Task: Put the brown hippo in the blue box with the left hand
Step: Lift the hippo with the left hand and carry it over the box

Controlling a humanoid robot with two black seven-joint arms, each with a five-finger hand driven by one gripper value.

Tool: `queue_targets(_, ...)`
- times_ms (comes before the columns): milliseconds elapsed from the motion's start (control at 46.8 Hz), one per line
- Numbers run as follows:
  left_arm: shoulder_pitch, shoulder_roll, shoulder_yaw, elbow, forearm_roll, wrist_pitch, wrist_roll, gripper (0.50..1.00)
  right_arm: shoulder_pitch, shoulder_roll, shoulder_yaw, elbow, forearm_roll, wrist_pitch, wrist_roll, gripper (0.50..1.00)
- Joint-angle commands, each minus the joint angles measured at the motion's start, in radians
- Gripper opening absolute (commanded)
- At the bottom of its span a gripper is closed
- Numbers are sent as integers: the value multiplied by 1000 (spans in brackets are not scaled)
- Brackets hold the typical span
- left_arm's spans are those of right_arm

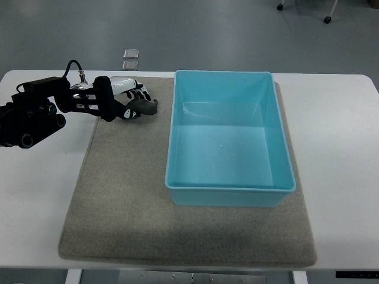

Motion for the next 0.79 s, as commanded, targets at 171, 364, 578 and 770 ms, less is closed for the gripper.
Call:
queue_targets(171, -1, 0, 0, 2, 3, 0, 4, 500, 0, 0, 0, 0, 0, 0, 0, 936)
queue_targets(364, -17, 0, -12, -4, -12, 0, 4, 500, 0, 0, 0, 0, 0, 0, 0, 936)
queue_targets(578, -43, 15, -58, -7, -18, 29, 1, 500, 0, 0, 0, 0, 0, 0, 0, 936)
queue_targets(770, -92, 32, -66, -33, -18, 61, -5, 500, 0, 0, 0, 0, 0, 0, 0, 936)
